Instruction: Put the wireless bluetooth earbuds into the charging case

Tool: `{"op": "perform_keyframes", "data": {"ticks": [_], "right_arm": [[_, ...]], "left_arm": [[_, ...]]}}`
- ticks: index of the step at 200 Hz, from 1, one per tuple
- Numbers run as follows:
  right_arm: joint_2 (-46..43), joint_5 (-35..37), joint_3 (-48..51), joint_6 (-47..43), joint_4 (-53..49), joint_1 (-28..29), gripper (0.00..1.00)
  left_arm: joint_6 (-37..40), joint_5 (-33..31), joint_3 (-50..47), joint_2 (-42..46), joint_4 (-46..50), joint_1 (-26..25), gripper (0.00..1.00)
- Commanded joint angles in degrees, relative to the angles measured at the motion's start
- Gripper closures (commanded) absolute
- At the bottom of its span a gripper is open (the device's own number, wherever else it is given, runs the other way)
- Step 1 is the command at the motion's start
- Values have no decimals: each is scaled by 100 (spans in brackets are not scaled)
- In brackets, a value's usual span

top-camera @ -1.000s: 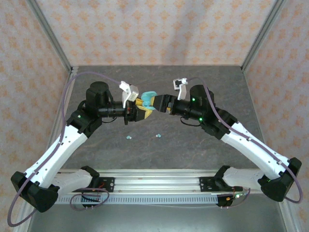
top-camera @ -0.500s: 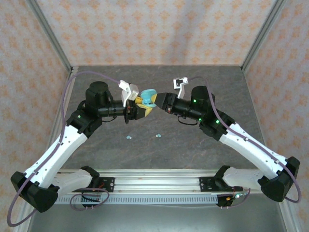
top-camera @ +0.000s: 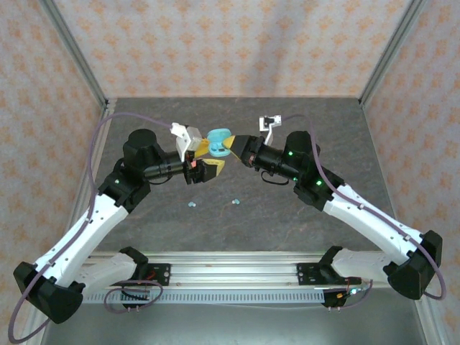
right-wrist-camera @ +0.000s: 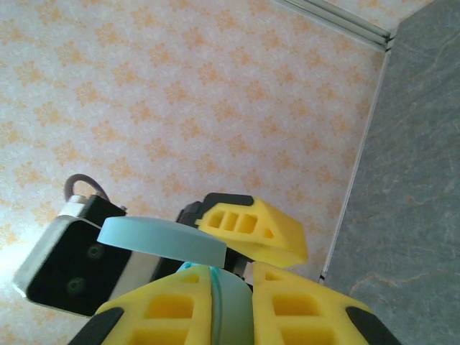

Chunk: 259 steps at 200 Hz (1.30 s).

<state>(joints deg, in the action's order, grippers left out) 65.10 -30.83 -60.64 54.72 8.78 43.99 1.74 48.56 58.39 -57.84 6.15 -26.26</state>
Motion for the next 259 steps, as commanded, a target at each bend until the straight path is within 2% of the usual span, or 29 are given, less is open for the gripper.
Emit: {"op": "perform_keyframes", "data": {"ticks": [1,86,155,209,221,259], "right_arm": [[-95,38,57,101,393,22,84],[-46,-70,1,21,164,15,85],[9,-99,-66,-123,-217,13,85],[47,-153,-93,-152,-338,13,85],[41,-150,-105,-146,-333,13,85],[29,-125,-123,-111,-332,5,85]], "left_arm": [[-174,46,-23,22,-573,-19,36],[-174,387,225,-174,-515,-19,45],[-167,383,278,-153,-481,-19,44],[-83,409,293,-146,-315,-19,54],[-68,418,301,-157,-268,-15,54],[-9,333,289,-157,-106,-15,40]]}}
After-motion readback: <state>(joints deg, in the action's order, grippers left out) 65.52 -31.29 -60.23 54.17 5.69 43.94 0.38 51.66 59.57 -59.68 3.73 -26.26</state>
